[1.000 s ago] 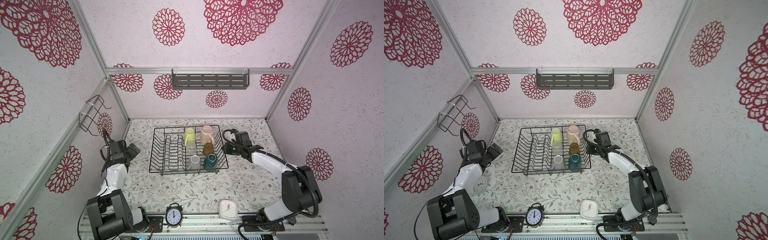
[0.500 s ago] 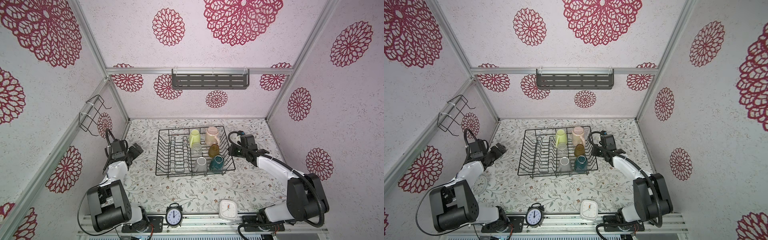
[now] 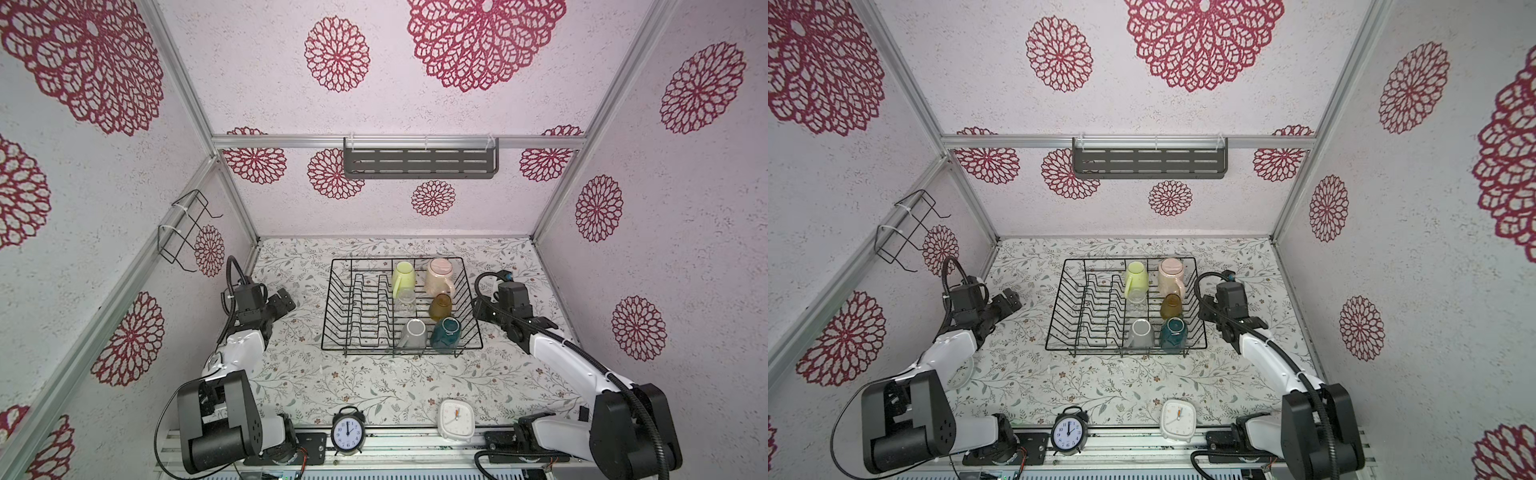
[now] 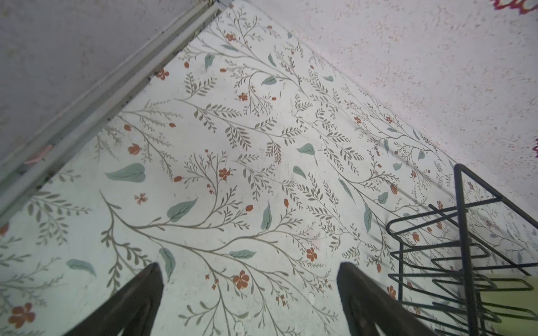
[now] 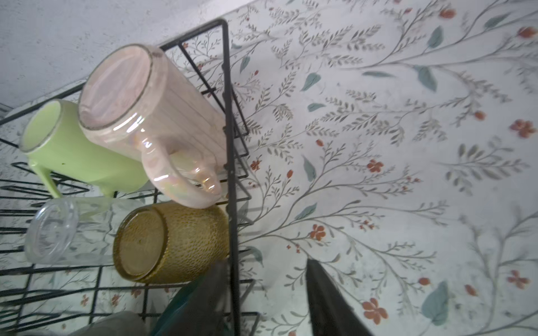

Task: Load cups into a dish rack
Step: Move the dish rack to the center of the table, then reset both arms

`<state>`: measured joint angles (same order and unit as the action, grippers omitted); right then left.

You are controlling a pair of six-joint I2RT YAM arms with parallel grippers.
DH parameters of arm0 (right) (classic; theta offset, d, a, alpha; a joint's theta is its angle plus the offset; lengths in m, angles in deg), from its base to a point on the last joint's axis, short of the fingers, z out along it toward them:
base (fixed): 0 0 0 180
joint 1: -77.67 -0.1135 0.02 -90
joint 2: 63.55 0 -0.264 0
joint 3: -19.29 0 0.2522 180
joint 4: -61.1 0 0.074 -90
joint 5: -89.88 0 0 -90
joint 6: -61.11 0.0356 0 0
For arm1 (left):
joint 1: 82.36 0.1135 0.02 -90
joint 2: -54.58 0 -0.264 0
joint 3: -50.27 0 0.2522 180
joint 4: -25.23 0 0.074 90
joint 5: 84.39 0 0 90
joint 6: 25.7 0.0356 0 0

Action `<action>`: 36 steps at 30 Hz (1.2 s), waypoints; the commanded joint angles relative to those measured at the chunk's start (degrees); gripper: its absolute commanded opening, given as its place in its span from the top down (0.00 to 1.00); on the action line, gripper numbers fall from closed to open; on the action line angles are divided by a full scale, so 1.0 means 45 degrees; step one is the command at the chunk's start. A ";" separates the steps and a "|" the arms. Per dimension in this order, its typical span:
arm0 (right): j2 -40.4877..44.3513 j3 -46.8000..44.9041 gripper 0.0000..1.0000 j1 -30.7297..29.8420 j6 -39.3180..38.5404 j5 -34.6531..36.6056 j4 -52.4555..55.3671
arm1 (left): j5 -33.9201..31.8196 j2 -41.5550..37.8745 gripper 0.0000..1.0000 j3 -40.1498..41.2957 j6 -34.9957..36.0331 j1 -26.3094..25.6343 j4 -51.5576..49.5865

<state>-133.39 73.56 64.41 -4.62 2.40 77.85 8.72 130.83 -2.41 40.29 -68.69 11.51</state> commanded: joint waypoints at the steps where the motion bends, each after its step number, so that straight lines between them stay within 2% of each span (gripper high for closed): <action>1: 0.0643 -0.0132 0.34 0.0075 -0.0204 0.1836 -0.0988 | -0.1103 -0.0356 0.03 0.0544 0.1171 -0.0410 0.1059; 4: 0.0754 -0.0542 0.28 0.0208 -0.0338 0.3450 -0.1657 | -0.1572 -0.0469 0.03 0.1246 0.1313 -0.0675 0.1930; 6: 0.0688 -0.1022 0.27 0.0324 -0.0713 0.3922 -0.2644 | -0.1692 -0.0461 0.03 0.1591 0.1315 -0.0706 0.2497; 9: 0.0600 -0.2740 0.21 0.0365 -0.1930 0.4884 -0.5996 | -0.1837 -0.0336 0.03 0.2009 0.1692 -0.0728 0.3565; 11: 0.0680 -0.4229 0.14 0.0432 -0.3447 0.4864 -0.8964 | -0.1720 -0.0106 0.03 0.2603 0.2480 -0.0819 0.5424; 12: 0.0715 -0.4361 0.13 0.0494 -0.4210 0.4617 -0.9374 | -0.1803 -0.0070 0.03 0.2559 0.2471 -0.0830 0.5519; 13: 0.0567 -0.4642 0.07 0.0501 -0.5026 0.4260 -1.0234 | -0.2088 0.0007 0.03 0.2451 0.2529 -0.0846 0.5412; 14: 0.0414 -0.4794 0.06 0.0507 -0.5389 0.4099 -1.0721 | -0.2148 0.0146 0.03 0.2486 0.2574 -0.0849 0.5771; 15: 0.0296 -0.4765 0.02 0.0519 -0.5847 0.3732 -1.0743 | -0.2081 0.0262 0.03 0.2496 0.2707 -0.0856 0.6078; 17: -0.0115 -0.4706 0.01 0.0524 -0.5669 0.3734 -1.0717 | -0.1861 0.0442 0.03 0.2593 0.3057 -0.0972 0.6739; 20: -0.1077 -0.5336 0.01 0.0587 -0.6546 0.3689 -1.2728 | -0.1634 0.0422 0.03 0.3323 0.3600 -0.1273 0.8651; 22: -0.1936 -0.5704 0.01 0.0631 -0.6885 0.3922 -1.4403 | -0.1388 0.0787 0.03 0.4196 0.4172 -0.1522 1.0915; 26: -0.3317 -0.5855 0.01 0.1084 -0.6084 0.4670 -1.5776 | -0.1598 0.2294 0.03 0.4307 0.4432 -0.1778 1.2415; 28: -0.3541 -0.6136 0.01 0.1686 -0.5549 0.3880 -1.6348 | -0.1966 0.2999 0.03 0.4454 0.4562 -0.1811 1.3762; 30: -0.4394 -0.6524 0.01 0.2065 -0.5396 0.3621 -1.8042 | -0.1922 0.2635 0.03 0.4183 0.4430 -0.1734 1.2613; 31: -0.3828 -0.6350 0.01 0.2096 -0.5203 0.3341 -1.6639 | -0.1492 0.2588 0.03 0.3934 0.4360 -0.1571 1.2048; 32: -0.4261 -0.6160 0.01 0.2282 -0.5358 0.2792 -1.7070 | -0.1116 0.2676 0.03 0.3839 0.4286 -0.1370 1.1966; 34: -0.3992 -0.6025 0.01 0.2312 -0.5325 0.2540 -1.6349 | -0.0609 0.2849 0.03 0.3803 0.4146 -0.1139 1.2261; 35: -0.4201 -0.6110 0.01 0.2341 -0.5395 0.2539 -1.6916 | -0.0561 0.2776 0.03 0.3757 0.4158 -0.1131 1.1990; 36: -0.3909 -0.6007 0.01 0.2357 -0.5270 0.2558 -1.6177 | -0.0474 0.2763 0.03 0.3728 0.4124 -0.1125 1.1850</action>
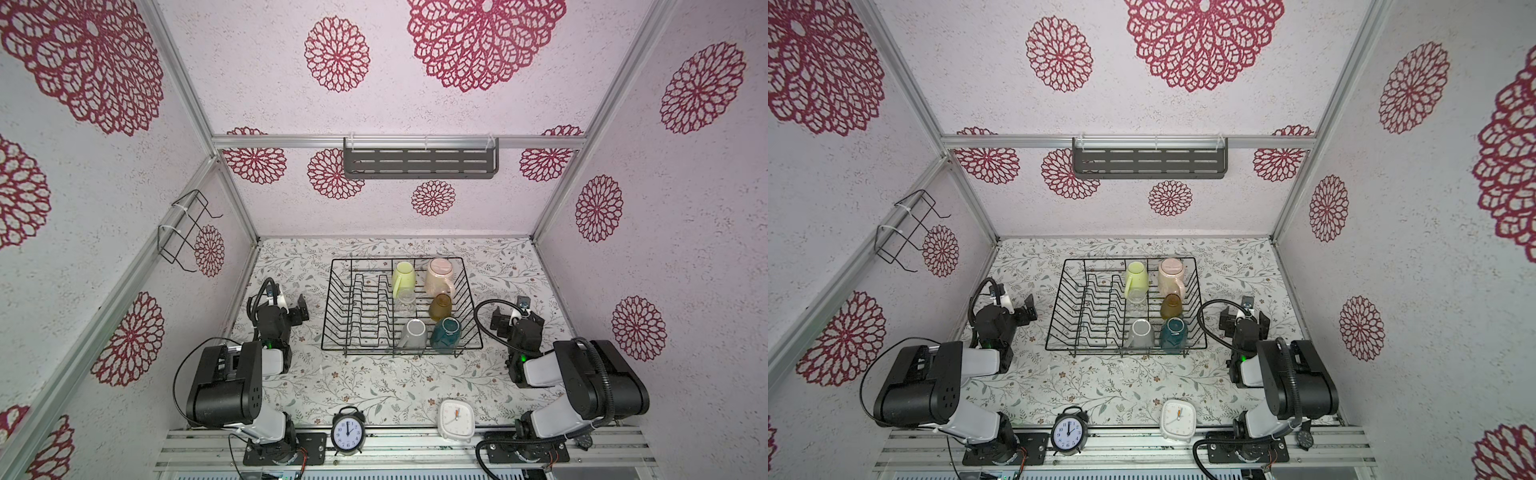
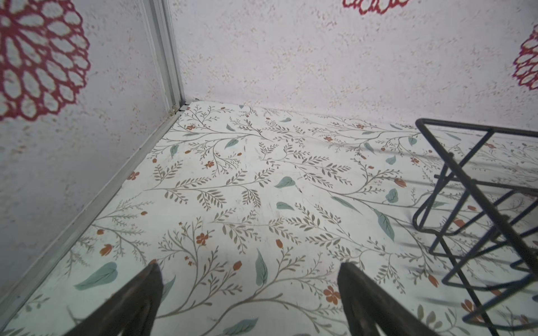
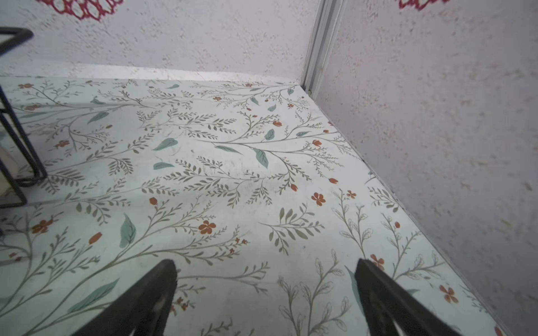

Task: Load cups into a dish rack
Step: Reset both arms

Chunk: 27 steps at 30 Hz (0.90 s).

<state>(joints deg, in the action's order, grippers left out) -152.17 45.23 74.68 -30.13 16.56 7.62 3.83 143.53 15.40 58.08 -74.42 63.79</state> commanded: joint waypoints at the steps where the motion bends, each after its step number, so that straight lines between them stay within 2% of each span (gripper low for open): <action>1: 0.0030 0.0463 0.01 0.0078 0.0539 -0.0061 -0.0615 | 0.0659 -0.0049 0.03 -0.0328 0.0159 0.0131 0.0115; 27: 0.0103 0.0602 0.01 0.0077 0.0649 0.0199 -0.0243 | 0.0317 -0.0098 0.03 -0.0196 0.0268 -0.0033 0.0268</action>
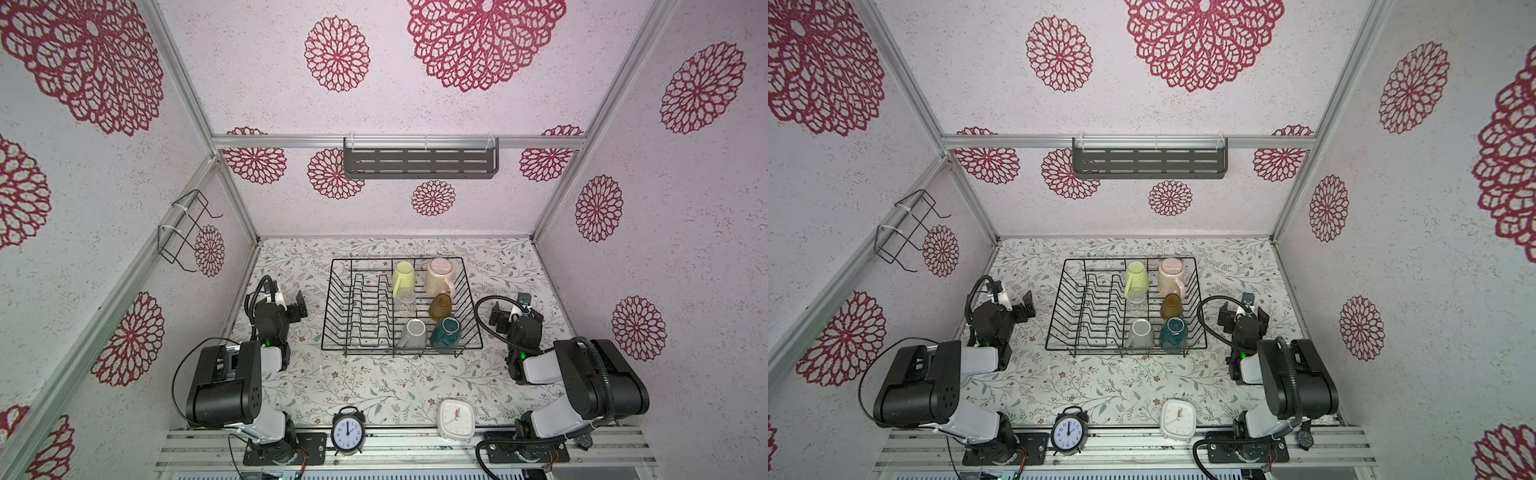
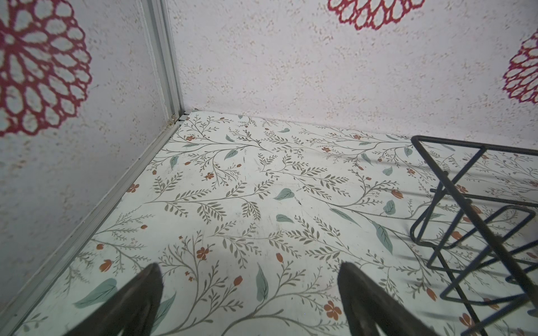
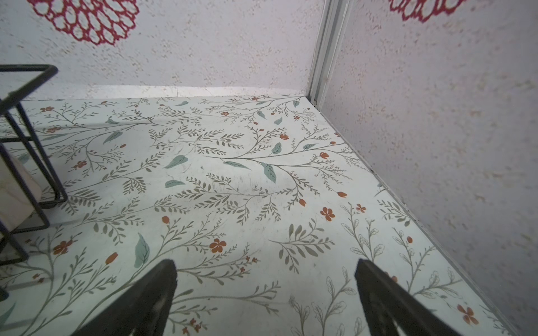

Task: Load cups into a dish rack
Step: Reset both arms

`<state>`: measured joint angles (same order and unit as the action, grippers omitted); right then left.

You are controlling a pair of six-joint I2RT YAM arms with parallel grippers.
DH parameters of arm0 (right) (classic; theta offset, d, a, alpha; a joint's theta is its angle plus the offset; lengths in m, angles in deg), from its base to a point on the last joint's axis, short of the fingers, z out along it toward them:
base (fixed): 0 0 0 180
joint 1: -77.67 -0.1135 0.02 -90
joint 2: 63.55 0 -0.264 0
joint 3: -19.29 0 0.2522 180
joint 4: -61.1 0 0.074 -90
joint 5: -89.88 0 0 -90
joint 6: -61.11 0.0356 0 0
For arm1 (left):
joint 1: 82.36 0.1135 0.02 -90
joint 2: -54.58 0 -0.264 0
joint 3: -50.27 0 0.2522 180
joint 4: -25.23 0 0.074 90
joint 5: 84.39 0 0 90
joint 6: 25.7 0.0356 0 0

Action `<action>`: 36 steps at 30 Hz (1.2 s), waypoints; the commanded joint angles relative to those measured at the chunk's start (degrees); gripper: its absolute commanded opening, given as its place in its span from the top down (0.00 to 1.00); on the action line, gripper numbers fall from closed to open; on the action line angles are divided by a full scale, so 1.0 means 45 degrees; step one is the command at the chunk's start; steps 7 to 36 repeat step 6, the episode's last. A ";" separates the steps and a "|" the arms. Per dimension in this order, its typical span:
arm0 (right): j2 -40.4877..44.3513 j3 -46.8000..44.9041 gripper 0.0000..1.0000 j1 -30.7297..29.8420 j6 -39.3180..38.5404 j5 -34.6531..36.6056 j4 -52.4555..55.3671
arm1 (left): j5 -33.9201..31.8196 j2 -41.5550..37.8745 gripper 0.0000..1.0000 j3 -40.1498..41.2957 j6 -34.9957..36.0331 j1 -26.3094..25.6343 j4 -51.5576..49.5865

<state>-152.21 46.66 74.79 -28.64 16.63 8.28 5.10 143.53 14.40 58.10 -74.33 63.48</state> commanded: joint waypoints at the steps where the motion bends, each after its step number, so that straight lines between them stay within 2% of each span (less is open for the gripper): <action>1: 0.0119 0.0277 0.01 0.0053 0.0320 0.0183 -0.0388 | 0.0026 -0.0108 0.03 0.0024 0.0248 -0.0047 0.0324; 36: 0.0152 0.0219 0.01 0.0057 0.0315 0.0193 -0.0476 | 0.0017 -0.0098 0.03 0.0013 0.0263 -0.0049 0.0332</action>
